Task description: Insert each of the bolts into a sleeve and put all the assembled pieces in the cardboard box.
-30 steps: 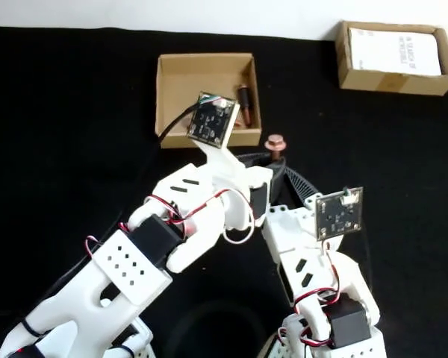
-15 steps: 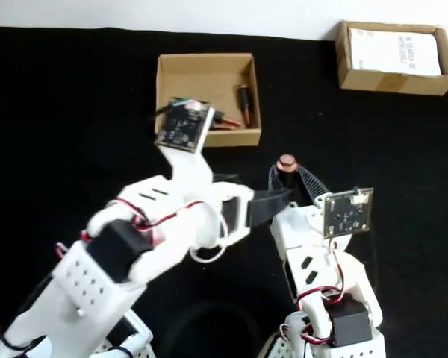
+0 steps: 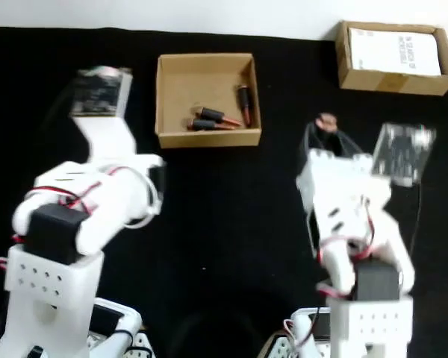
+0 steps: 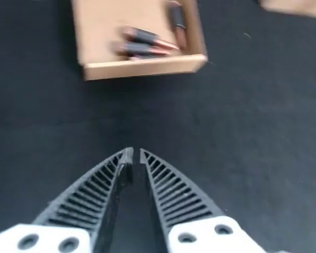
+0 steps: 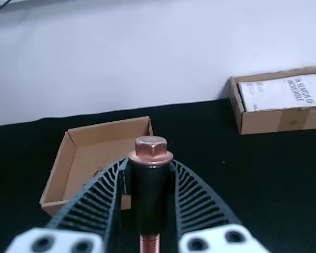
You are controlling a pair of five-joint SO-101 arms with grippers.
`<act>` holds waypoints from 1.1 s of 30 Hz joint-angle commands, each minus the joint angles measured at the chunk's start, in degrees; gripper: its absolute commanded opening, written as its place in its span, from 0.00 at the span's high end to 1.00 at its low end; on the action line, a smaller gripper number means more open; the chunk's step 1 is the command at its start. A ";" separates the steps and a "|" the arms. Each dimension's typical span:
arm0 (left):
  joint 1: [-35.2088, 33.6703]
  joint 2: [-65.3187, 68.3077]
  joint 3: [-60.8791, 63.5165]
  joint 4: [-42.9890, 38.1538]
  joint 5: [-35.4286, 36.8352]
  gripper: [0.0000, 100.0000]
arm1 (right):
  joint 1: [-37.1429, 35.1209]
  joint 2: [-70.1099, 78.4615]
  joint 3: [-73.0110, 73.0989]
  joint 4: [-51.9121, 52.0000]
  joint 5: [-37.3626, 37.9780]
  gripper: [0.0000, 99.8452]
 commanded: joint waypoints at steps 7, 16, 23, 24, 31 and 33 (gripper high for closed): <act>-14.37 -1.63 -1.89 -4.31 -0.26 1.00 | -6.29 35.82 -32.75 0.31 1.76 0.99; -29.23 -17.98 3.12 -6.77 -0.35 0.99 | -10.59 65.45 -56.84 0.31 18.64 0.99; -32.31 -36.35 24.04 -12.92 -0.44 0.99 | -12.97 84.18 -74.24 0.22 30.33 0.99; -32.31 -39.69 27.74 -14.77 -0.44 0.99 | -13.58 86.55 -76.26 0.22 32.00 0.99; -32.31 -57.45 52.00 -36.31 -13.80 0.99 | -17.80 101.67 -88.57 0.22 44.31 0.99; -33.19 -55.52 53.93 -38.95 -15.47 0.99 | -18.07 105.54 -90.95 0.22 47.65 0.99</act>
